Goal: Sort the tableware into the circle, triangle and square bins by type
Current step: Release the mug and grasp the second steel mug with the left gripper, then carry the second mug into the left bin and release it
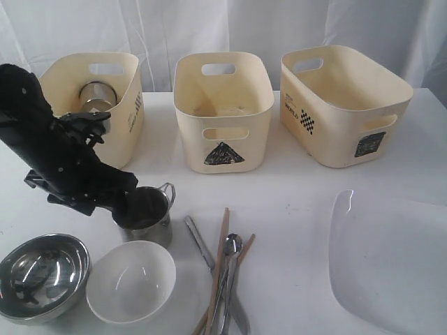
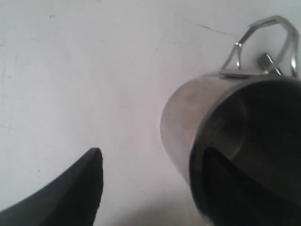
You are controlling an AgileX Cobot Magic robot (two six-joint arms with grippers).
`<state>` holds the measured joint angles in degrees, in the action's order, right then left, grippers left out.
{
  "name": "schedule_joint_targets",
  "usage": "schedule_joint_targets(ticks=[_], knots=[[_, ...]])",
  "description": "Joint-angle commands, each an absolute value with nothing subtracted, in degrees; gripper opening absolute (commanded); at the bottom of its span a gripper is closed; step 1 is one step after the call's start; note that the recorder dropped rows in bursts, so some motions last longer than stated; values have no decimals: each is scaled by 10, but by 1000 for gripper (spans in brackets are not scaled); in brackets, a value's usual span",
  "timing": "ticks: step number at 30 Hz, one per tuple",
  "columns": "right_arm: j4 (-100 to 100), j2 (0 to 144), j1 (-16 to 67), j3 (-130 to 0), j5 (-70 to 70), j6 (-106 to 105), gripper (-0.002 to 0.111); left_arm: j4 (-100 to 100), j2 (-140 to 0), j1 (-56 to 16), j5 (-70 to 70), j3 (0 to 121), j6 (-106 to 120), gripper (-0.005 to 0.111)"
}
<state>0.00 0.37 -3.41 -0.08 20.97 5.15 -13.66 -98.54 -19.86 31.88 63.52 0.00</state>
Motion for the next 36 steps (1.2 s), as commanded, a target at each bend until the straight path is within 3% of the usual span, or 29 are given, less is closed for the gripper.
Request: schedule_joint_targets(ticks=[1,14,16,21,22,36], knots=[[0,0,-34,0,203,49,0,-151,-1010,-201,271,625,0,64],[0,0,-34,0,203,49,0,-157,-1054,-201,238,625,0,62],[0,0,-34,0,203,49,0,-157,-1054,-201,235,625,0,51],[0,0,-34,0,203,49,0,-157,-1054,-201,226,625,0,2],[0,0,-34,0,203,49,0,-157,-1054,-201,221,625,0,0],[0,0,-34,0,203,49,0,-99,-907,-201,251,666,0,0]])
